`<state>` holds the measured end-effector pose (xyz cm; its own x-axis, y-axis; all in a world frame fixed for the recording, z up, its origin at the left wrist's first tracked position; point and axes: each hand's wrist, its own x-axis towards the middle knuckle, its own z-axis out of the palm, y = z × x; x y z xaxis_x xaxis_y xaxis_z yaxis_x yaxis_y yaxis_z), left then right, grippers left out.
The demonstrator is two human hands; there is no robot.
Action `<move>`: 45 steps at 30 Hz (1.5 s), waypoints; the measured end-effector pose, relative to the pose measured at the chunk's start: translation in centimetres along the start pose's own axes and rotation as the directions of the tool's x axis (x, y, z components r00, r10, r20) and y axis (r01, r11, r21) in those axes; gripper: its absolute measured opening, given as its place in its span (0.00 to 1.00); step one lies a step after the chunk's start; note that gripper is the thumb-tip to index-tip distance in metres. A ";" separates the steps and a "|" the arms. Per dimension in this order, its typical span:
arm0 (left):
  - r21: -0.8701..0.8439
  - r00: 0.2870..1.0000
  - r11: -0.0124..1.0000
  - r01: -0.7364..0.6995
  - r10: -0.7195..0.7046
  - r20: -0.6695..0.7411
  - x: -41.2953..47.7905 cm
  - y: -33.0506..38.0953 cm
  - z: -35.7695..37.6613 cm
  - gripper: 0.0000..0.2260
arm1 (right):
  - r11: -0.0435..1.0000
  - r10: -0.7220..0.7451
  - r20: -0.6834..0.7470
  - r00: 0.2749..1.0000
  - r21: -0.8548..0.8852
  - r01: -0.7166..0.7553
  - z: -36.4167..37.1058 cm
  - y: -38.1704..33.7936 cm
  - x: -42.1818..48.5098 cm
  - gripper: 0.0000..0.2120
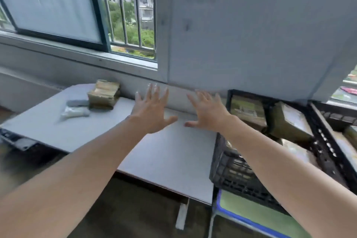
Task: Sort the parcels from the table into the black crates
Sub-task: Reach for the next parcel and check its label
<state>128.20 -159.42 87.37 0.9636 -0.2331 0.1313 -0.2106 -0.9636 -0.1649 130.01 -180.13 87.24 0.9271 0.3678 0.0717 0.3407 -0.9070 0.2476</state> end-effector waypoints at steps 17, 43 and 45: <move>0.038 0.907 0.922 0.385 -0.386 0.170 7.9 -29.9 13.4 0.42 | 0.926 -0.197 0.034 0.980 0.336 0.175 5.1 -20.3 31.3 0.50; -0.149 0.944 0.980 0.133 -0.080 0.320 29.6 -59.5 28.6 0.46 | 0.955 0.049 0.215 0.975 0.275 -0.109 7.5 -35.7 61.0 0.48; -0.163 0.936 0.981 0.106 -0.043 0.350 30.2 -61.5 30.5 0.47 | 0.956 0.065 0.235 0.970 0.264 -0.128 7.7 -37.5 62.4 0.48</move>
<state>175.30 -103.19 71.61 0.9686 -0.1307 -0.2117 -0.1313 -0.9913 0.0112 176.30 -124.80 74.98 0.9580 0.2494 -0.1415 0.2481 -0.9683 -0.0273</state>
